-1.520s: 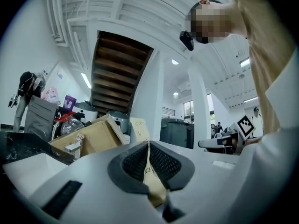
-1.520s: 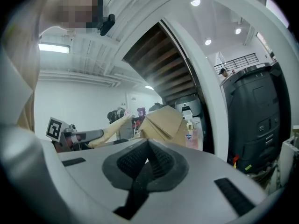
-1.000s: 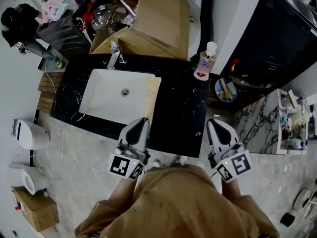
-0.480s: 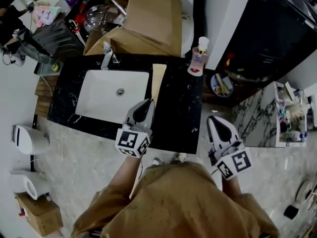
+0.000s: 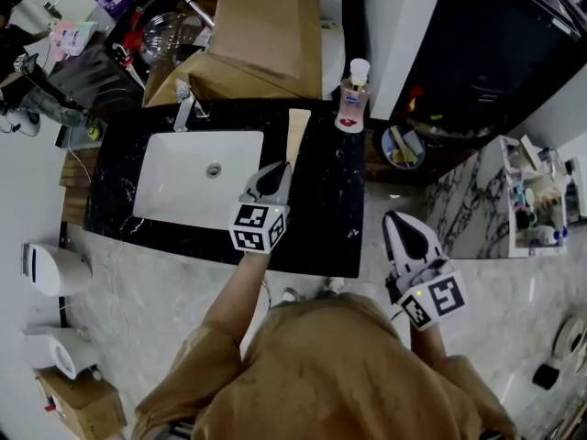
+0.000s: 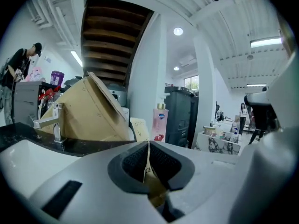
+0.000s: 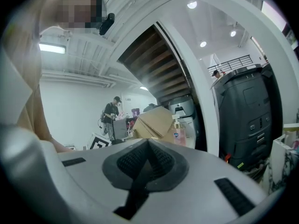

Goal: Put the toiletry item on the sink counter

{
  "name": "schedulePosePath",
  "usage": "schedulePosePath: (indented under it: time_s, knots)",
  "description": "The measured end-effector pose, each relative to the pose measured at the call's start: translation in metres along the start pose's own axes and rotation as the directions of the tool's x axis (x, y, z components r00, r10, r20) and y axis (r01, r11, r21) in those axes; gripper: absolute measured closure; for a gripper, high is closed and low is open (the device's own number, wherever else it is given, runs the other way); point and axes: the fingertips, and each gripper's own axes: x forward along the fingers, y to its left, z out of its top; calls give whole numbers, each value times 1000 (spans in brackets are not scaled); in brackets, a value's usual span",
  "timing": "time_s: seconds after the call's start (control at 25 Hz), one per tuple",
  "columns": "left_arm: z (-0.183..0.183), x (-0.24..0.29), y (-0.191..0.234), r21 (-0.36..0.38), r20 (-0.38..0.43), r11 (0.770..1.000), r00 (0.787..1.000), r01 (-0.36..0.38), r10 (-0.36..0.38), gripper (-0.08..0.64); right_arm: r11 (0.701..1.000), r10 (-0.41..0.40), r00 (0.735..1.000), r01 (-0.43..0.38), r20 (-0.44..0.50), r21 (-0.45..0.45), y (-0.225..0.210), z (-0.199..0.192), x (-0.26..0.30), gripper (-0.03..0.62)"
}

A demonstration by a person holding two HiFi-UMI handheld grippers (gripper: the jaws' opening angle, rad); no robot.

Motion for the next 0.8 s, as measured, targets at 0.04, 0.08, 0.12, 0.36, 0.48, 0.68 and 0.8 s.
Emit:
schedulePosePath:
  time_s: [0.04,0.08,0.12,0.36,0.48,0.68,0.8]
  knots:
    - [-5,5,0,4,-16,1000,1000,-1,1,551,1000,-3,1000,3,0,1,-1,0,-1,589]
    - [-10,9,1,6,-32,1000,999,-2,2,551,1000,-6,1000,6,-1,1,-1,0,-3,589]
    - [-16,13,2,6,-46,1000,999,-3,4,552,1000,-10,1000,10,-2,2,-2,0,-5,589]
    - [-46,29,5,12,-115,1000,993,-18,20,551,999,-43,999,43,-4,2,-9,-3,-17,589]
    - [-59,35,4,12,-146,1000,989,-18,20,551,998,-65,998,65,-5,4,-13,-4,-26,589]
    - [-76,45,6,15,-188,999,982,-29,31,551,995,-104,994,104,-16,6,-23,-7,-39,589]
    - [-80,49,7,27,-203,999,979,-23,28,551,993,-121,992,121,-22,2,-28,-9,-44,589]
